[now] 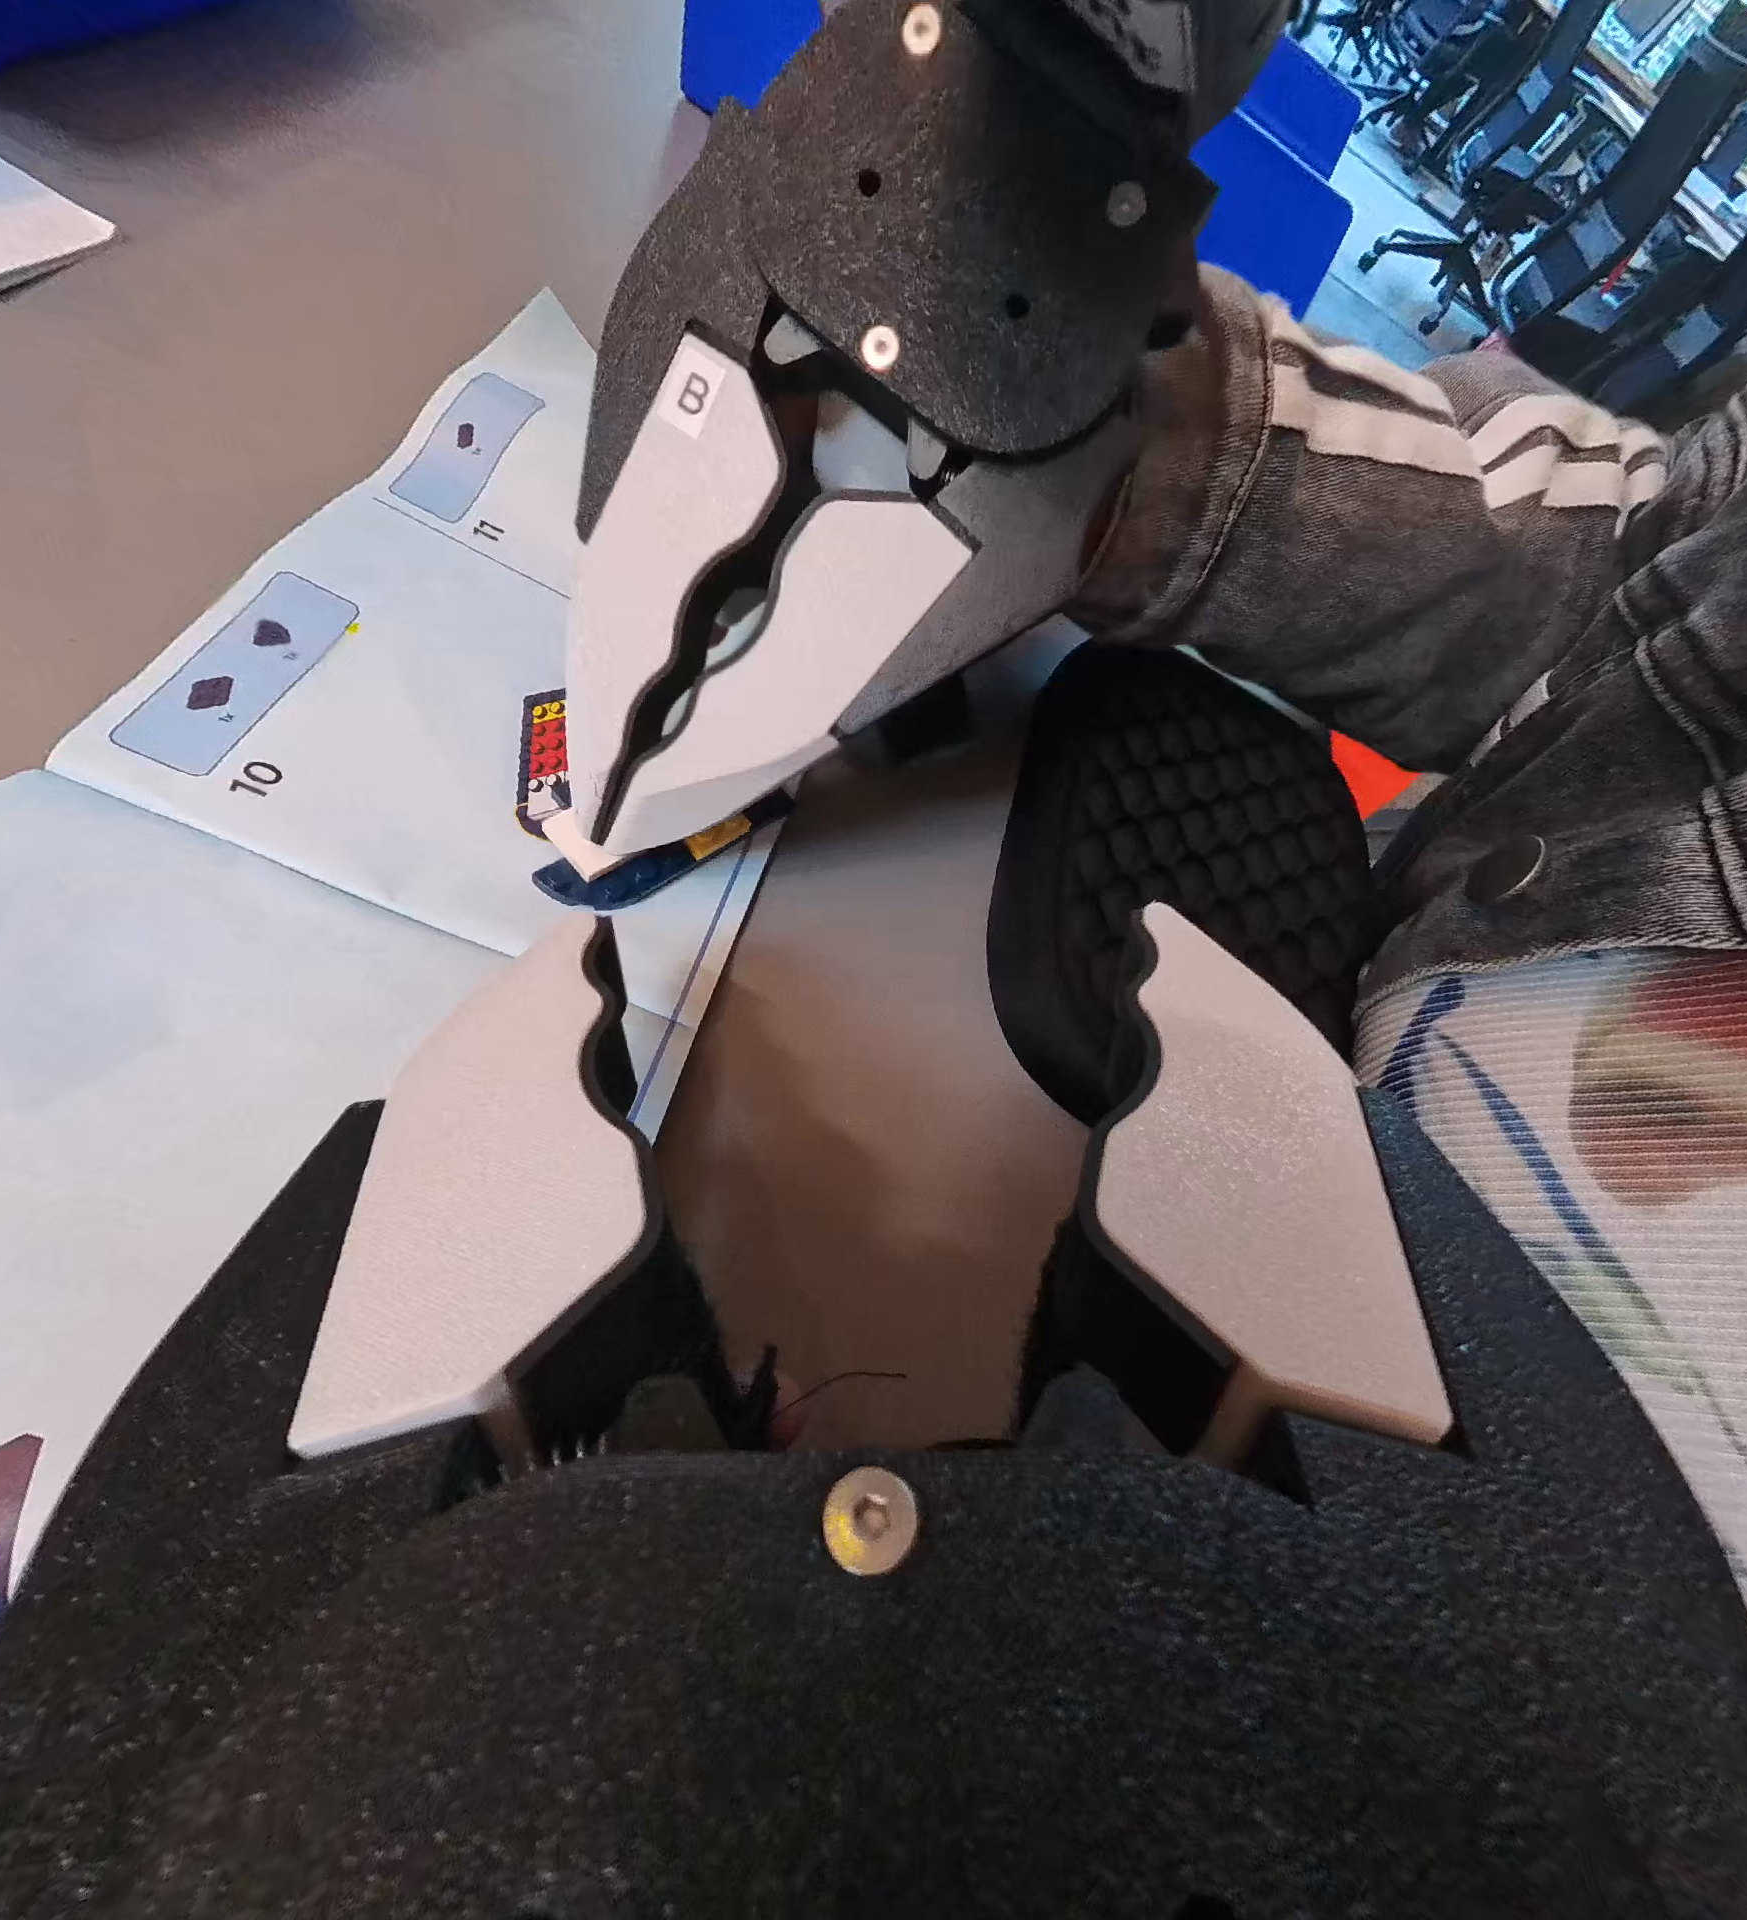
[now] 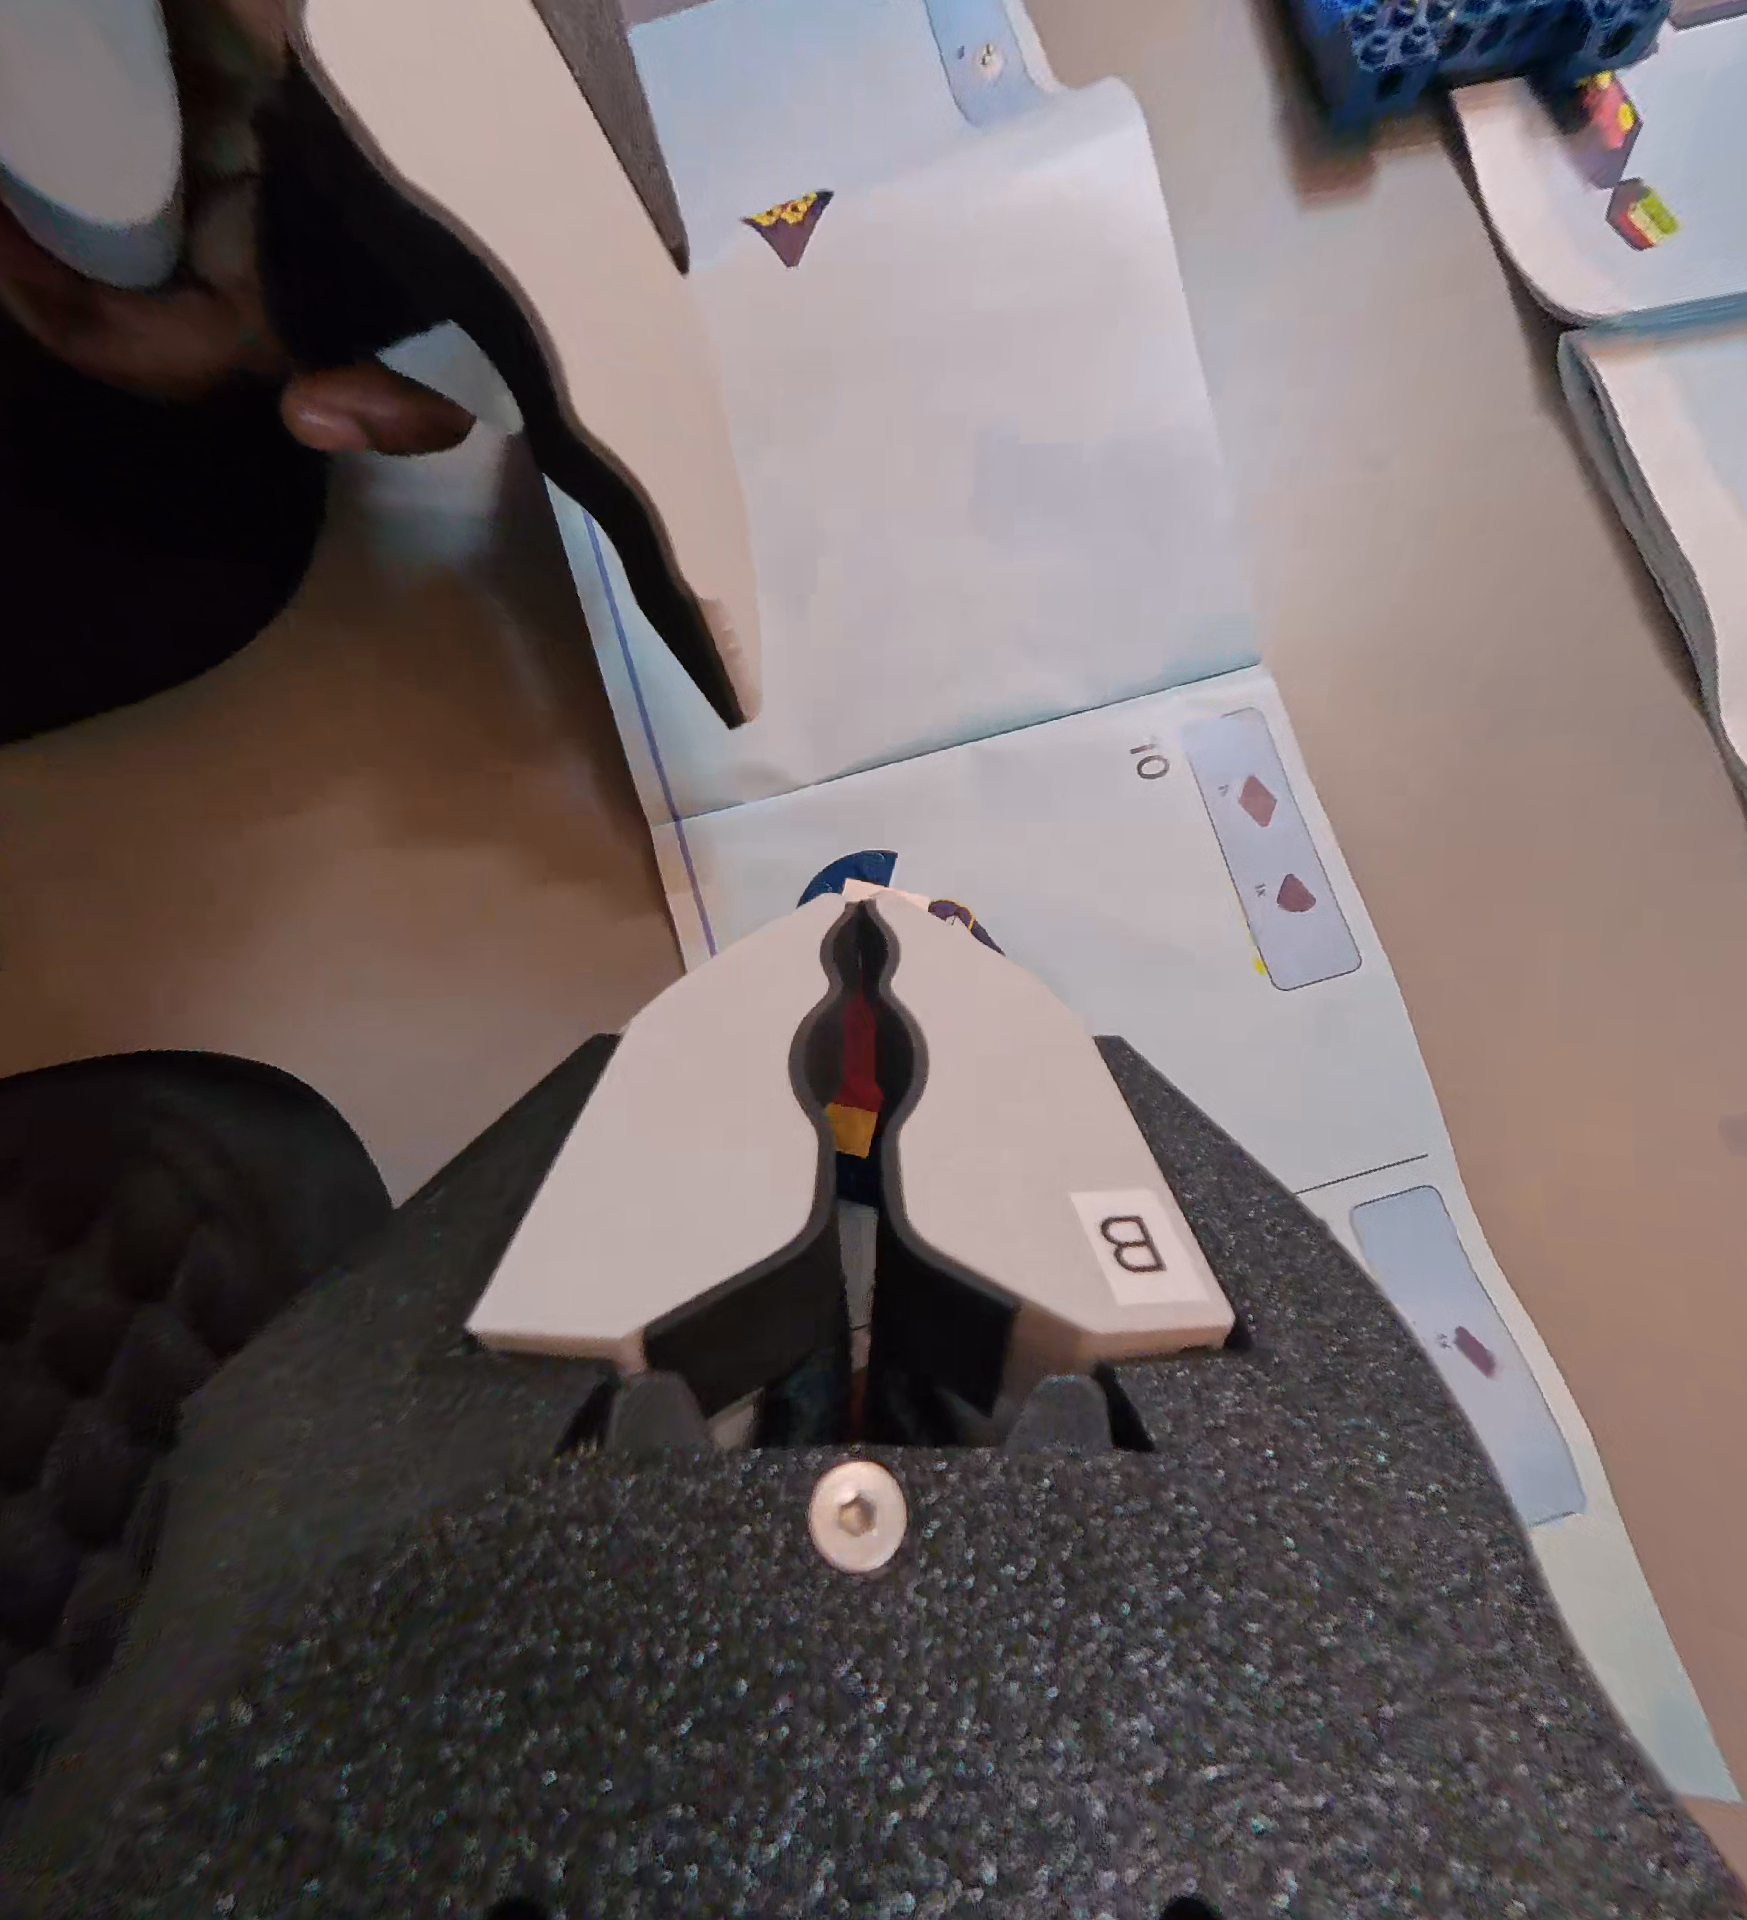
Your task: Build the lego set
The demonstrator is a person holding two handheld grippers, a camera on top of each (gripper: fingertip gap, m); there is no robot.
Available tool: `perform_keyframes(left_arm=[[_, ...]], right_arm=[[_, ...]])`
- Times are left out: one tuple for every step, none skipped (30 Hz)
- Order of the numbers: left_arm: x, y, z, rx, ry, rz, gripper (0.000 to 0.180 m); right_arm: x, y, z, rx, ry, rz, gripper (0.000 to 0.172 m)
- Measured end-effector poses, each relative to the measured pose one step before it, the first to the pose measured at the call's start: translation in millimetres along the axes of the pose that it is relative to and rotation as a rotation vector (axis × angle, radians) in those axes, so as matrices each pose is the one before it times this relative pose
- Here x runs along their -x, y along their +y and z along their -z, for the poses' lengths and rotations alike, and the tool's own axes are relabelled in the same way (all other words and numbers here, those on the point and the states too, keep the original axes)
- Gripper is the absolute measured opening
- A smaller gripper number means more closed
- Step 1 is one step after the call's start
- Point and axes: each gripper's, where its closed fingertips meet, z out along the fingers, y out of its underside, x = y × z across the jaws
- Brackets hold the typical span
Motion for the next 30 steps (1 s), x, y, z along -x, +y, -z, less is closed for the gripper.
perform_keyframes(left_arm=[[-0.03,-0.15,0.07,-0.0015,0.0012,0.0,0.09],[0.02,0.2,-0.04,-0.0002,0.0014,0.001,0.09],[0.02,0.39,-0.22,0.0014,0.0024,0.0022,0.09],[-0.01,0.24,-0.15,0.001,0.0017,0.001,0.09],[-0.15,0.2,-0.17,0.0007,0.0017,-0.0005,0.09],[-0.07,0.37,-0.13,0.001,0.0012,-0.0006,0.09],[0.14,0.21,-0.19,0.0002,0.0001,0.0001,0.09],[0.04,0.19,-0.05,0.0007,0.0008,0.0008,0.09],[0.07,-0.1,-0.03,-0.0002,0.0003,0.0002,0.09],[0.18,0.05,0.03,0.0004,-0.0015,0.0001,0.09],[0.26,0.23,-0.27,0.0009,-0.0023,-0.001,0.09],[-0.02,0.48,-0.25,0.0017,-0.0006,-0.0015,0.09],[0.36,0.1,0.0,0.0008,-0.0046,-0.0013,0.09],[0.21,-0.48,0.36,-0.0032,-0.0076,-0.0068,0.09],[-0.53,-0.51,0.39,-0.0038,-0.0028,-0.0092,0.09],[-0.36,-0.72,0.52,-0.0052,-0.0024,-0.0076,0.09],[0.45,-0.64,0.7,-0.0065,-0.0066,-0.0034,0.09],[0.18,-0.83,0.83,-0.0092,-0.0043,-0.0032,0.09],[-0.16,-1.0,0.91,-0.0108,-0.0006,-0.0033,0.09],[-0.37,-1.01,0.9,-0.0098,0.0016,-0.0021,0.09],[-0.12,-0.79,0.61,-0.0077,0.0016,0.0001,0.09],[-0.16,-0.63,0.41,-0.0049,0.0032,0.0012,0.09],[-0.68,-0.17,0.2,-0.0026,0.0074,0.0011,0.09],[-0.24,-0.24,0.18,-0.0026,0.0043,0.0024,0.09],[0.4,-0.06,0.18,-0.002,0.0003,0.0045,0.09],[0.12,-0.03,0.06,-0.0009,0.003,0.0037,0.089],[-0.41,0.03,0.03,-0.0009,0.0045,0.0021,0.089],[0.23,-0.13,0.15,-0.0014,0.0003,0.0024,0.089],[0.15,-0.17,0.07,-0.0017,0.0005,0.002,0.089],[0.0,-0.16,0.23,-0.0019,0.0022,0.0026,0.089]], right_arm=[[0.0,0.35,0.01,0.0173,0.0123,0.0174,0.0],[-0.1,0.28,-0.16,0.0152,0.0086,0.0087,0.0],[-0.04,0.23,-0.05,0.0139,0.0039,-0.0016,0.0],[0.01,0.27,-0.03,0.0155,0.0042,-0.0012,0.0],[-0.01,0.31,-0.08,0.0196,0.0111,0.011,0.0],[0.01,0.13,-0.1,0.026,0.0176,0.0205,0.0],[0.08,0.3,-0.08,0.0311,0.0163,0.0214,0.0],[0.14,0.16,-0.05,0.0311,0.0068,0.0133,0.0],[0.05,0.15,-0.01,0.0257,-0.0036,0.0052,0.0],[-0.06,0.1,-0.12,0.0174,-0.0098,-0.0033,0.0],[-0.12,0.12,-0.06,0.0112,-0.0086,-0.0075,0.0],[0.1,0.02,0.03,0.0101,0.0005,0.0008,0.0],[0.22,0.14,0.0,0.0113,0.0094,0.0078,0.0],[0.28,-0.12,0.01,0.0107,0.0135,0.0099,0.001],[0.15,-0.02,0.02,0.0057,0.0124,0.0063,0.0],[0.02,-0.11,-0.01,-0.0006,0.0083,-0.002,0.0],[-0.09,-0.22,0.11,-0.0046,0.0049,-0.0066,0.0],[-0.35,-0.45,-0.11,-0.0082,0.0043,-0.0098,0.0],[-0.42,-0.61,-0.12,-0.0123,0.0037,-0.0105,0.0],[-0.22,-0.55,-0.08,-0.0142,0.0009,-0.0001,0.0],[0.01,-0.41,0.01,-0.0143,-0.0029,0.002,0.0],[0.09,-0.5,0.1,-0.0162,-0.0061,-0.0046,0.0],[0.38,-1.21,0.25,-0.0231,-0.0082,-0.0063,0.0],[-0.64,-2.24,1.03,-0.0328,-0.0024,-0.0142,0.0],[-1.67,-3.31,2.36,-0.0402,0.0039,-0.0221,0.009],[-0.54,-4.04,3.56,-0.0442,-0.0039,-0.0172,0.021],[0.13,-3.72,4.38,-0.041,-0.0069,-0.0108,0.024],[-1.19,-2.49,4.94,-0.0309,0.0048,-0.0077,0.027],[-2.44,-0.83,5.13,-0.0202,0.0165,-0.0036,0.031],[-2.59,1.13,4.95,-0.0111,0.0211,-0.0016,0.034]])
